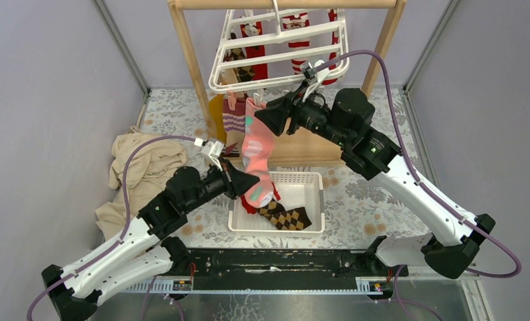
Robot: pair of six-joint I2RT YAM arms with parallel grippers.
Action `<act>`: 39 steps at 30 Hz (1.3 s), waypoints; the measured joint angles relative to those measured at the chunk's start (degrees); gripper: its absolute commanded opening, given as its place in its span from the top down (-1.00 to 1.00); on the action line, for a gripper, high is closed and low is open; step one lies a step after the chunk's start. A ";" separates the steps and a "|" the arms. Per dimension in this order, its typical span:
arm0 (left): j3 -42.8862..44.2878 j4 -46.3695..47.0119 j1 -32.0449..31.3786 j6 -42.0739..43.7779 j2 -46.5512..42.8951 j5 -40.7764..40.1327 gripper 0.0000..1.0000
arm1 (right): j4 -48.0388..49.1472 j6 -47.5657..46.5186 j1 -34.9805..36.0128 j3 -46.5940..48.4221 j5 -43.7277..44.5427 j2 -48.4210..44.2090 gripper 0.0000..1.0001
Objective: Remove the socks clipped to the hanger
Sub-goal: Remove the sock from the hanger.
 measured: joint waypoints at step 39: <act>1.22 -0.24 -1.92 1.57 0.92 1.57 0.70 | 6.16 -3.21 1.18 -1.11 9.75 3.41 -0.20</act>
